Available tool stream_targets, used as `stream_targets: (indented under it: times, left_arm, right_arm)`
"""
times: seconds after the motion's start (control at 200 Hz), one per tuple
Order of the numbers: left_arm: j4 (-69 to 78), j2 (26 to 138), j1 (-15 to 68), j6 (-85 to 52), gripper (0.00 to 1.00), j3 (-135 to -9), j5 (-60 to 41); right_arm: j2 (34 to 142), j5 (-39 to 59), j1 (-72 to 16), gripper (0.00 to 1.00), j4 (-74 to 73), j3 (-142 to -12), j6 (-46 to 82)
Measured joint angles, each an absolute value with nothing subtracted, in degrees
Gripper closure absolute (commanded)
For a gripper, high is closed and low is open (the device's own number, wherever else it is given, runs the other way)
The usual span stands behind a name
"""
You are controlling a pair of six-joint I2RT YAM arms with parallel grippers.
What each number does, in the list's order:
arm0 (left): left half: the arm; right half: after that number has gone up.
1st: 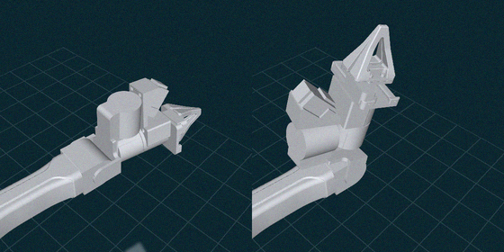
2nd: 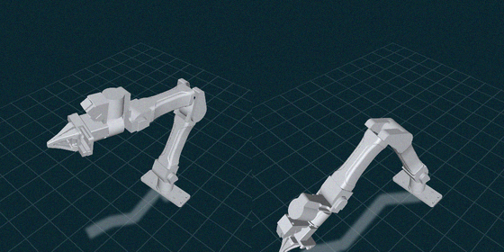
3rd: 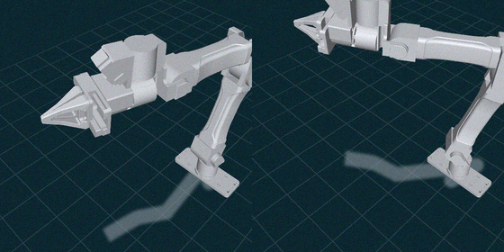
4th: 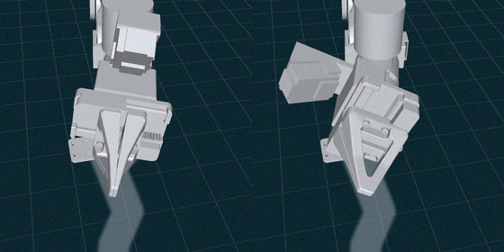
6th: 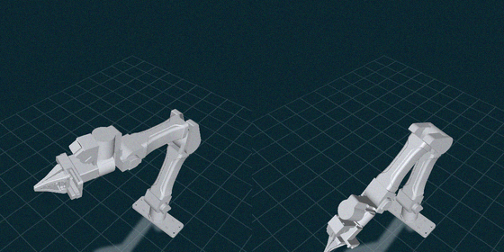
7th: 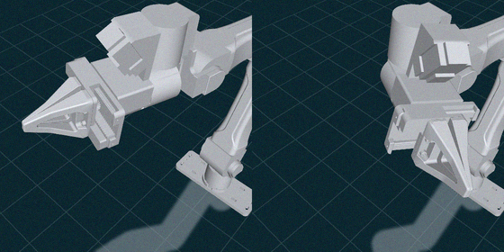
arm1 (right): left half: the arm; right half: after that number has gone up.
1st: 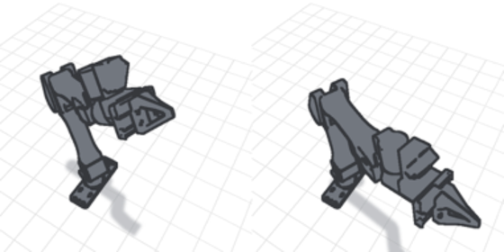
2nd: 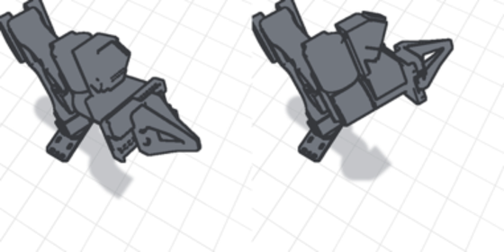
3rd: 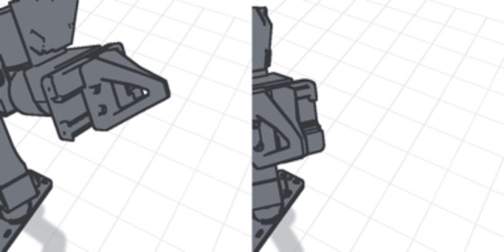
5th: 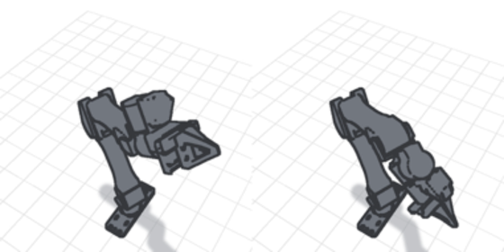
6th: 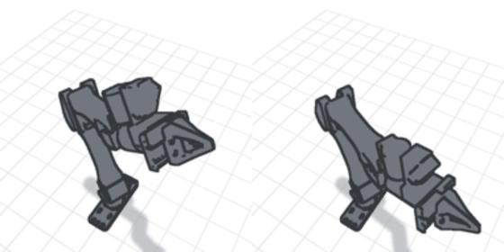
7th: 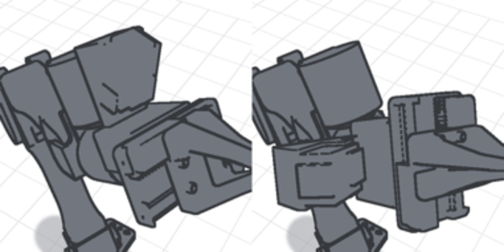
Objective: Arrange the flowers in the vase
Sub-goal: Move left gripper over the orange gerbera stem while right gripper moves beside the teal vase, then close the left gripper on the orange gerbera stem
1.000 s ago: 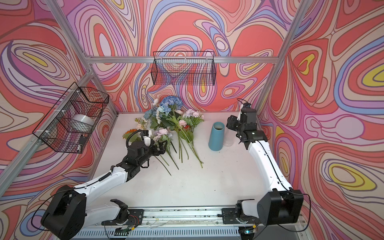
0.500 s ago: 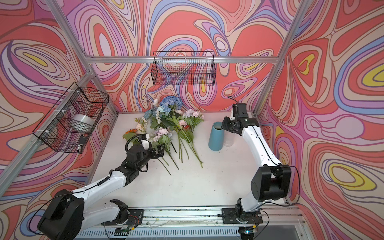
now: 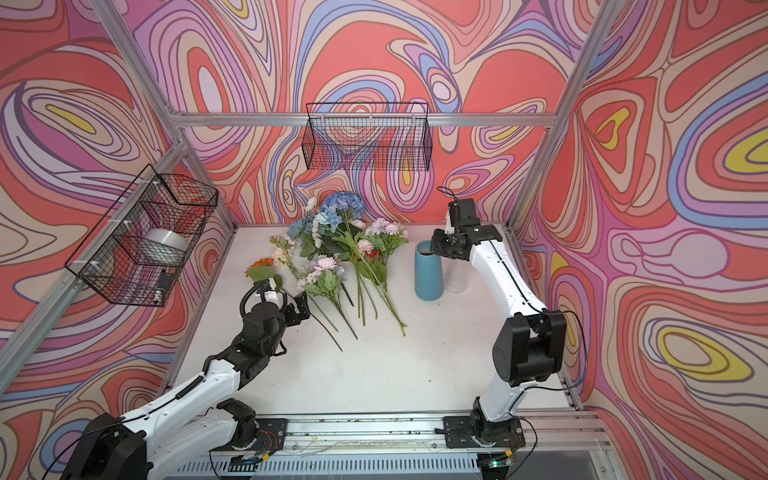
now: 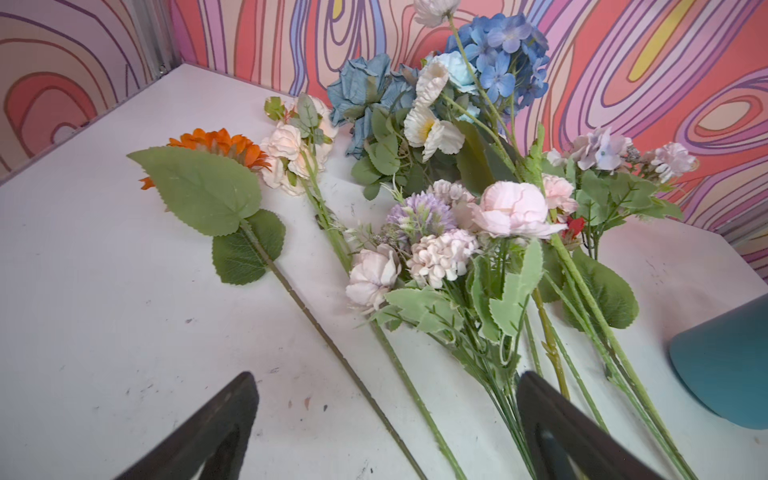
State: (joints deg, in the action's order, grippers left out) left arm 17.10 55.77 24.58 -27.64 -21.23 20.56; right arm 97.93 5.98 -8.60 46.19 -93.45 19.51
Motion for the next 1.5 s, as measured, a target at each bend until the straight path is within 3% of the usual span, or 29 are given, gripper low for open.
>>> stream_targets:
  times: [0.155, 0.426, 0.741, 0.901, 1.067, 1.222, 1.292, 1.342, 1.502]
  left_arm:
    - [15.62, 54.68, 23.99, -27.73, 0.0, -21.1, 22.17]
    - [14.11, 53.32, 22.35, -27.46, 0.0, -21.1, 24.47]
    - [6.76, 54.74, 17.3, -30.83, 0.0, -21.45, 23.24]
    - [2.13, 62.94, 17.19, -32.38, 0.0, -25.3, 20.84]
    - [-1.54, 74.41, 14.7, -34.06, 0.0, -35.03, 18.39]
    - [-3.29, 83.22, 11.75, -35.86, 0.16, -43.22, 15.94]
    - [-3.84, 86.52, 10.57, -36.8, 0.32, -45.98, 14.44]
    - [-4.12, 88.6, 9.8, -37.41, 0.37, -47.48, 13.43]
    - [-5.72, 93.86, 9.15, -39.53, 0.38, -50.24, 12.43]
  right_arm:
    - [98.94, 4.43, -8.91, 0.93, 47.44, -94.61, 19.27]
    - [98.94, 4.16, -9.17, 0.93, 47.64, -94.67, 18.98]
    - [99.24, 6.17, -10.5, 0.58, 49.39, -94.98, 19.35]
    - [98.35, 7.18, -10.59, 0.37, 49.25, -95.7, 19.59]
    - [93.3, 6.98, -10.61, 0.21, 46.39, -94.13, 19.0]
    - [88.03, 5.54, -10.61, 0.13, 42.33, -89.95, 17.85]
    - [87.09, 4.6, -10.61, 0.09, 40.64, -87.94, 17.54]
    - [86.85, 3.97, -10.61, 0.02, 39.46, -86.21, 17.43]
    - [86.56, 2.74, -10.63, 0.02, 36.29, -80.79, 17.28]
